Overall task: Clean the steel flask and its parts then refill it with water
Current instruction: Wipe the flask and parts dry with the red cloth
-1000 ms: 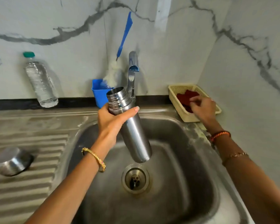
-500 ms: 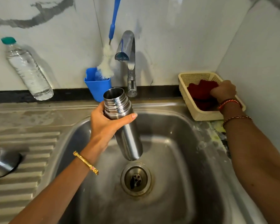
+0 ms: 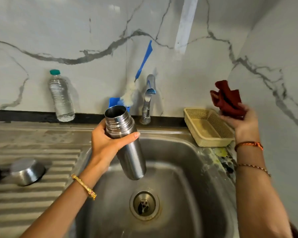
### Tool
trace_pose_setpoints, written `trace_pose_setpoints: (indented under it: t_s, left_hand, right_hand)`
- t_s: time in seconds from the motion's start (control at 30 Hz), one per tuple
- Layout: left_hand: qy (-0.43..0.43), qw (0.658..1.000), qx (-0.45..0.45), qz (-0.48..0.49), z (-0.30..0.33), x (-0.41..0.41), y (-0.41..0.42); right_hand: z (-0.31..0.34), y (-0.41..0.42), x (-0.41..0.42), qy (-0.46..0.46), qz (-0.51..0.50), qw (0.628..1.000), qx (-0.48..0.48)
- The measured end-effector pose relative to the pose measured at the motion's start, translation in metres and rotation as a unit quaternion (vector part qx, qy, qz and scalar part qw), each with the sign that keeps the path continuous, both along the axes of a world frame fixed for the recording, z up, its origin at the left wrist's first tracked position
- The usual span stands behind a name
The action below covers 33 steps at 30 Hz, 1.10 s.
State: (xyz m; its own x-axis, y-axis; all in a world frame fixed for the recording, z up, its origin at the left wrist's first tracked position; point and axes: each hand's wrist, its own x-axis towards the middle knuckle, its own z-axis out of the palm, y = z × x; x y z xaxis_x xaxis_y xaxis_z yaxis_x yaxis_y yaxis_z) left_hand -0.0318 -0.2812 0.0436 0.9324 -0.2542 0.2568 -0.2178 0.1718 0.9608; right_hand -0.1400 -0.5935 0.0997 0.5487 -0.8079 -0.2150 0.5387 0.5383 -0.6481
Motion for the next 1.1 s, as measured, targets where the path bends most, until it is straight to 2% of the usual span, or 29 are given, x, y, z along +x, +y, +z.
trace_pose_setpoints:
  t_s: [0.1,0.17,0.33,0.47,0.53,0.6,0.7,0.77,0.93,1.1]
  left_hand:
    - [0.002,1.0,-0.011,0.003,0.012,-0.009,0.026]
    - [-0.002,1.0,-0.022,0.004,0.017,-0.014,0.048]
    - [-0.009,1.0,-0.018,0.01,0.024,-0.019,0.111]
    - [-0.002,0.999,-0.026,0.023,0.025,-0.017,0.17]
    - [-0.015,0.999,-0.019,0.022,0.028,-0.01,0.197]
    - [-0.027,0.999,-0.006,0.022,0.03,-0.004,0.219]
    - [-0.031,0.999,-0.006,0.02,0.024,0.002,0.241]
    - [-0.027,0.999,-0.017,0.016,0.016,0.003,0.249]
    - [0.009,0.998,-0.061,-0.012,0.003,0.003,0.255]
    - [0.067,0.994,-0.083,-0.039,0.002,0.007,0.257]
  right_hand:
    - [0.003,0.055,-0.017,-0.06,0.065,0.996,0.008]
    - [0.0,0.09,-0.023,-0.056,0.073,0.996,0.014]
    - [-0.027,0.17,-0.02,0.043,0.165,0.985,-0.019]
    - [-0.049,0.253,0.002,0.173,0.143,0.973,-0.063]
    - [-0.055,0.292,0.011,0.197,0.097,0.967,-0.129]
    - [-0.059,0.331,0.015,0.218,0.059,0.943,-0.246]
    - [-0.062,0.388,0.014,0.255,-0.018,0.845,-0.469]
    - [-0.07,0.418,0.016,0.243,-0.034,0.807,-0.537]
    - [-0.087,0.47,0.028,0.263,-0.008,0.779,-0.569]
    - [-0.106,0.49,0.029,0.299,-0.026,0.803,-0.515]
